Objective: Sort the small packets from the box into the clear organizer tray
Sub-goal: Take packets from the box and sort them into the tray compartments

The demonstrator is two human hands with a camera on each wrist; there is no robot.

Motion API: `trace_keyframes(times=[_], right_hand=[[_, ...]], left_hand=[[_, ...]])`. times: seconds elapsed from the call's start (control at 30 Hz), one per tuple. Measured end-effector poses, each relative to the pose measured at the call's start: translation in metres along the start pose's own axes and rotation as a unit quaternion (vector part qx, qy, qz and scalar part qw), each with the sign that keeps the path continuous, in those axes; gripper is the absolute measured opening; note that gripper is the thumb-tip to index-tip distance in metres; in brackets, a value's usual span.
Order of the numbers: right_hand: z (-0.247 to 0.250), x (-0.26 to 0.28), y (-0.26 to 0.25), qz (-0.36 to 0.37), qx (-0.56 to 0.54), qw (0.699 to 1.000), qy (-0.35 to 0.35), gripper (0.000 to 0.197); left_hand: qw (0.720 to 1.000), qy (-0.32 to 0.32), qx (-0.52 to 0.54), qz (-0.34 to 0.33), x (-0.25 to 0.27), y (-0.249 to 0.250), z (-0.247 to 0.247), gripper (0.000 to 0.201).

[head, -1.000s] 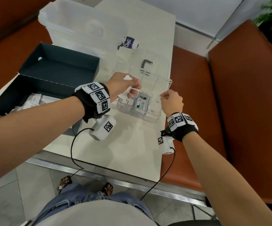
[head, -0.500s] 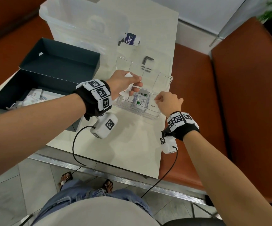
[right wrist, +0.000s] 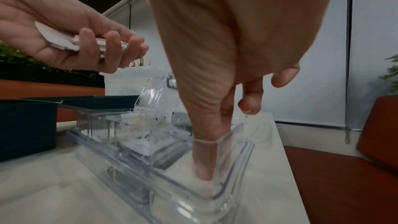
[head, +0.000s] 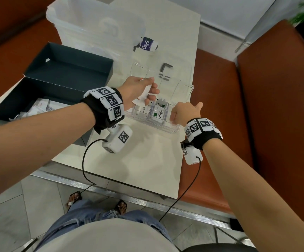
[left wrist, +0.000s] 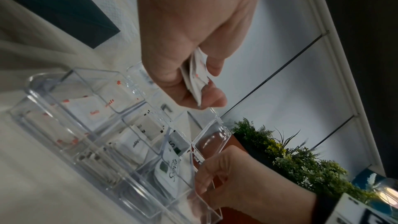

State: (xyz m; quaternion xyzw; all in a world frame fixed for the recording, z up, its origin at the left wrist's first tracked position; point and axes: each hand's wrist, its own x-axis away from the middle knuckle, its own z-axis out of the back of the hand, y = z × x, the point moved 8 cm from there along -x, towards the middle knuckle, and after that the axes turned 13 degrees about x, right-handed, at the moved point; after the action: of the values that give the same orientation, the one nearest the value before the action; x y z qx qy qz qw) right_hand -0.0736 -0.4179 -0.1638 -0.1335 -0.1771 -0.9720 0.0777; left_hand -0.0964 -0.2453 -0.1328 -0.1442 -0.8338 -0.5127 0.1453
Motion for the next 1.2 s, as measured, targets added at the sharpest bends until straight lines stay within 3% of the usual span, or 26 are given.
trace_keyframes(times=[0.1,0.3,0.4,0.5,0.57,0.67,0.77,0.93,1.03,1.2], right_hand=[[-0.002,-0.003,-0.002,0.014,-0.011,1.0,-0.02,0.01],[-0.007,-0.004,-0.003,0.001,-0.008,1.0,0.004,0.023],[0.0,-0.002,0.001,0.005,-0.007,1.0,-0.019,0.016],[0.033,0.005,0.004,-0.008,-0.101,0.991,0.082,0.01],[0.055,0.017,-0.002,-0.006,-0.283,0.947,0.149,0.009],[0.07,0.032,-0.033,0.001,-0.523,0.843,0.131,0.027],[0.07,0.034,-0.062,-0.038,-0.625,0.775,0.086,0.046],[0.074,0.025,-0.07,-0.108,-0.715,0.682,0.109,0.044],[0.08,0.02,-0.069,-0.12,-0.748,0.643,0.115,0.045],[0.085,0.014,-0.067,-0.121,-0.766,0.623,0.104,0.036]], left_hand=[[1.0,0.003,0.024,0.011,-0.001,0.001,0.001,0.025],[0.993,0.005,0.106,0.058,-0.001,-0.001,0.002,0.034],[0.987,0.006,0.136,0.085,0.001,-0.001,0.003,0.038],[0.985,0.006,0.147,0.095,0.001,0.003,0.004,0.04],[0.984,0.008,0.153,0.091,0.0,0.007,0.005,0.04],[0.985,0.007,0.155,0.071,0.0,0.015,0.005,0.038],[0.99,0.004,0.131,0.044,-0.001,0.022,0.007,0.033],[0.992,-0.03,0.122,0.03,0.0,0.027,0.007,0.022],[0.988,-0.07,0.133,0.036,0.0,0.031,0.012,0.02],[0.993,-0.108,0.043,0.036,-0.002,0.037,0.026,0.028]])
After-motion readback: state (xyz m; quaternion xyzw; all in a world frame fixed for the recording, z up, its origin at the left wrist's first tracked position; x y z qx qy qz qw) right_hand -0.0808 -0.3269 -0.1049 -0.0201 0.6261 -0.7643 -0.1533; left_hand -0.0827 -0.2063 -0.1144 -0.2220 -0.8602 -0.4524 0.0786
